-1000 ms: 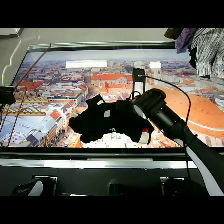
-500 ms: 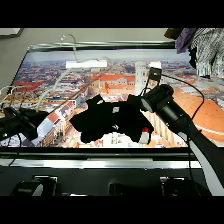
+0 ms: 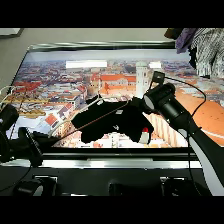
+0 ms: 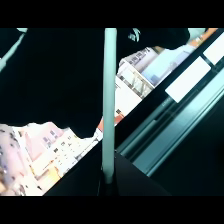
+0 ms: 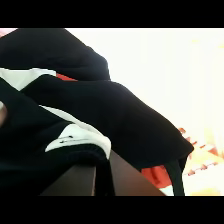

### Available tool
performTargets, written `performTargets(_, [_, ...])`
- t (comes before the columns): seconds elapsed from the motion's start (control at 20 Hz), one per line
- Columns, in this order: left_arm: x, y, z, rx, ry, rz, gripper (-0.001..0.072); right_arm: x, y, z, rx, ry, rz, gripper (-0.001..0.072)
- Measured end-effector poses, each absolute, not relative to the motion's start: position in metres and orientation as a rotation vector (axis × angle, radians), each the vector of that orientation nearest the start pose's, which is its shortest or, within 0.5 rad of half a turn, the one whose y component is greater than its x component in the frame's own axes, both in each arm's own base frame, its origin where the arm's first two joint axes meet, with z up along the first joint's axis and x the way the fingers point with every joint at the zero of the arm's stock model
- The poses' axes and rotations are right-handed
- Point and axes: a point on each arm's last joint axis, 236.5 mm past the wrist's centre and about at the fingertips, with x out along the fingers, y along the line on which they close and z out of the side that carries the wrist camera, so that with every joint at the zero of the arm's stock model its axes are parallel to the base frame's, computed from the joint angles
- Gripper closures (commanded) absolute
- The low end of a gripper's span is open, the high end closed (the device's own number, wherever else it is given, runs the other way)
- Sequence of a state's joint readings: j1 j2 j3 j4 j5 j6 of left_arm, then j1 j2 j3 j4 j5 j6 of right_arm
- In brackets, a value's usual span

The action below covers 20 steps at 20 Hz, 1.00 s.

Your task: Fold the clothes and pants, and hang the long-sleeved shirts on hangers.

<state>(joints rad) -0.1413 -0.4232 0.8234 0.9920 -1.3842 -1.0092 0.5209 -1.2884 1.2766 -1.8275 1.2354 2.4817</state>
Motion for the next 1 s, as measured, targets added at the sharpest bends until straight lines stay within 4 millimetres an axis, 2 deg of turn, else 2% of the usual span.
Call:
performTargets(0.25, [0.17,-0.155,0.144,0.196,0.785,-0.868,0.0674,0.371,0.142,0.042,0.256,1.147,-0.267,0.0667])
performTargets(0.5, [0.167,-0.158,0.165,0.206,0.731,-0.881,0.0674,0.376,0.14,0.029,0.259,1.156,-0.307,0.0667])
performTargets(0.7, [0.154,-0.163,0.17,0.194,0.745,-0.917,0.0673,0.382,0.14,0.029,0.296,1.127,-0.337,0.0667])
performTargets(1.0, [0.148,-0.163,0.169,0.184,0.767,-0.928,0.0673,0.387,0.137,0.03,0.334,1.094,-0.369,0.0667])
